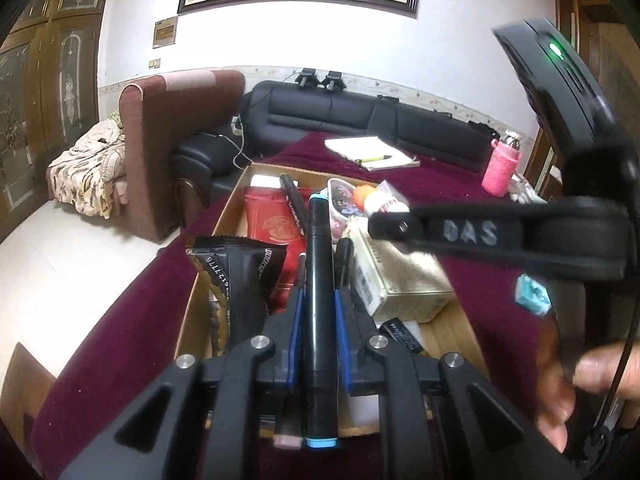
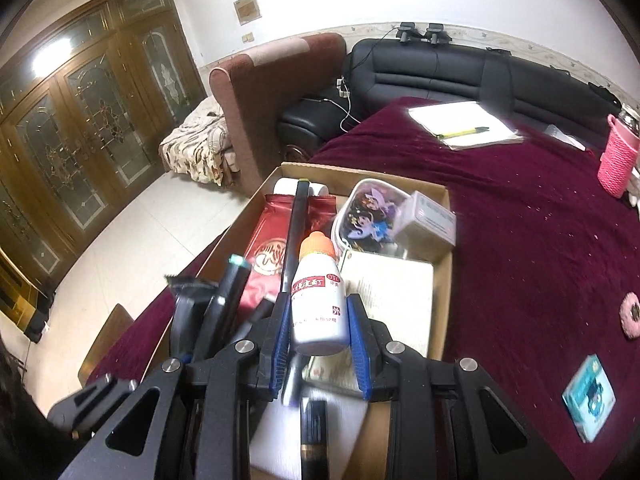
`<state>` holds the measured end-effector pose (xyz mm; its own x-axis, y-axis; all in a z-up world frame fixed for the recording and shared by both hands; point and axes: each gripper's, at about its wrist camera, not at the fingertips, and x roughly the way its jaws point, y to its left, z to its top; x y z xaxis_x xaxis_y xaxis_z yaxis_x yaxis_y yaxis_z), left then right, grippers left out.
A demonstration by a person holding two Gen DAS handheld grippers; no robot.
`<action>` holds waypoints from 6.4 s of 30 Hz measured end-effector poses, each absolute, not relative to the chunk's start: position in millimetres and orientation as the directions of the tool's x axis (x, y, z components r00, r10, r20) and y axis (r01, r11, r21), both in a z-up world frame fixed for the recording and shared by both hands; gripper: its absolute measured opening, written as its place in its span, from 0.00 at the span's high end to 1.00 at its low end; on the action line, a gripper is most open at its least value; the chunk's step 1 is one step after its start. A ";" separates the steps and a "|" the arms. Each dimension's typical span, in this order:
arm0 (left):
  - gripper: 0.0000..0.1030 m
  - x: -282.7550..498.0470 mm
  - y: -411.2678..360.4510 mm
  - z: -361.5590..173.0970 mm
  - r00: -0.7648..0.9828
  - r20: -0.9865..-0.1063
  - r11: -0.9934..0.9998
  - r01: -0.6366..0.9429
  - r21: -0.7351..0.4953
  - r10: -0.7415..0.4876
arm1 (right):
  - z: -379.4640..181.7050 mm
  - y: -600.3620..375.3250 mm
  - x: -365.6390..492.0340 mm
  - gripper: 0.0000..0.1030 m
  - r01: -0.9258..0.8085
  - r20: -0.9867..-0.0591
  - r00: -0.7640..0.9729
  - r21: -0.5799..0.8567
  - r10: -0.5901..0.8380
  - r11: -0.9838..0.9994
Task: Organize objects
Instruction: 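Carry the marker and glue bottle over the tray, then lower the marker and glue bottle into the tray and open both grippers, then move both grippers to the blue tissue pack and pink fuzzy hair tie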
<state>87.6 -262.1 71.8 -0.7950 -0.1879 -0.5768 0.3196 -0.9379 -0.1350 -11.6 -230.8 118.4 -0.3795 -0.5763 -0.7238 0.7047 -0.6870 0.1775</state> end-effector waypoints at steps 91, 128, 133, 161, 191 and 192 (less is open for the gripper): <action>0.83 69.5 -270.9 65.6 -0.777 -0.595 -0.933 0.340 -0.119 -0.207 | 88.8 -282.5 -48.9 0.70 0.724 -0.778 -0.337 0.146 -0.530 -0.674; 0.52 71.0 -265.0 71.1 -0.791 -0.567 -0.936 0.339 -0.092 -0.231 | 119.5 -257.0 -32.0 0.65 0.720 -0.727 -0.331 0.217 -0.601 -0.659; 0.49 74.0 -261.7 72.7 -0.793 -0.563 -0.936 0.340 -0.088 -0.235 | 122.7 -250.3 -28.1 0.65 0.719 -0.720 -0.335 0.221 -0.607 -0.659; 0.40 78.4 -188.0 105.6 -0.835 -0.516 -0.967 0.250 -0.050 -0.190 | 101.3 7.9 -90.7 0.54 0.368 -0.691 -0.504 0.370 -0.518 -0.853; 0.24 -54.9 -47.5 49.3 -0.623 -0.782 -0.995 -0.090 0.043 0.023 | 69.2 122.6 -87.1 0.38 0.208 -0.577 -0.534 0.618 -0.618 -0.758; 0.24 -60.8 -49.4 45.4 -0.609 -0.792 -0.996 -0.089 0.017 0.041 | 68.3 121.4 -90.8 0.38 0.206 -0.578 -0.537 0.616 -0.614 -0.760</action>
<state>-60.8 -49.4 45.4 -0.6093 0.0412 -0.7919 -0.0891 -0.9959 0.0168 -90.8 121.4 68.3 -0.5370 -0.6141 -0.5783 0.2058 -0.7603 0.6161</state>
